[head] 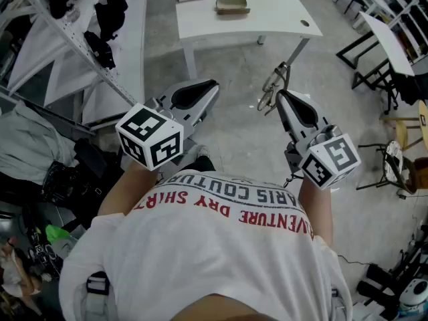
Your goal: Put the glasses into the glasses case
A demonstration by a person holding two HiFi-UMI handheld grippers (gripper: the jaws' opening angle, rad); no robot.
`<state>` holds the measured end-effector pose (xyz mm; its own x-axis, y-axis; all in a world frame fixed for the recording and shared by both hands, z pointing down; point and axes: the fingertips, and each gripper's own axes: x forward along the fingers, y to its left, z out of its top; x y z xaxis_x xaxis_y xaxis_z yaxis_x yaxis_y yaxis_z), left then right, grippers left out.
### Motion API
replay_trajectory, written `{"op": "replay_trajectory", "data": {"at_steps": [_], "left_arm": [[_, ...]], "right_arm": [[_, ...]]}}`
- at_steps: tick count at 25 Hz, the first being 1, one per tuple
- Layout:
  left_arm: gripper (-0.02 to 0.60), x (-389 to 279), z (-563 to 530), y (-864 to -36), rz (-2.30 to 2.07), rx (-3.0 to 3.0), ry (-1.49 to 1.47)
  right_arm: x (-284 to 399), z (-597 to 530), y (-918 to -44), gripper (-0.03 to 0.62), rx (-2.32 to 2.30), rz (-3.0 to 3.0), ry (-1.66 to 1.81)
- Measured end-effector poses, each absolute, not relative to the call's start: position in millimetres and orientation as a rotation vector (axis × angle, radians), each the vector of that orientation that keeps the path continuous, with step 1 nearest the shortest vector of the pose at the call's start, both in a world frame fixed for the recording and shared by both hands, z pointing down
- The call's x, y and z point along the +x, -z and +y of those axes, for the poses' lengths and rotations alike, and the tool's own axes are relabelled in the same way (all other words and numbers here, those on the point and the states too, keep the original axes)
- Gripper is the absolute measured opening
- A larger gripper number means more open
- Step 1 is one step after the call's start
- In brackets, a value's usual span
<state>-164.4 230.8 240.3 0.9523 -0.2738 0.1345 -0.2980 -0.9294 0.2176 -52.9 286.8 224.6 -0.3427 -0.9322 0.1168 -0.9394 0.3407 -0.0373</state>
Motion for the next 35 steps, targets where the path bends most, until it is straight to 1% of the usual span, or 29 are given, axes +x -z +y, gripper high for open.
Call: {"op": "replay_trajectory", "data": {"at_steps": [9, 17, 26, 35], "left_arm": [[0.048, -159.8, 231.0, -242.8, -0.384, 2.883, -0.168], [0.048, -131.5, 207.3, -269.8, -0.36, 2.843, -0.209], [0.048, -87.1, 131.9, -288.9, -0.375, 2.805, -0.243], [0.048, -30.0, 16.3, -297.7, -0.401, 2.773, -0.269]], "right_arm": [[-46.6, 285.9, -232.4, 0.028, 1.794, -2.432, -0.154], [-20.4, 264.6, -264.7, 0.028, 1.785, -2.359, -0.201], [20.9, 193.0, -285.1, 0.028, 1.757, -2.328, -0.242], [83.0, 83.1, -302.1, 0.028, 1.696, -2.247, -0.249]]}}
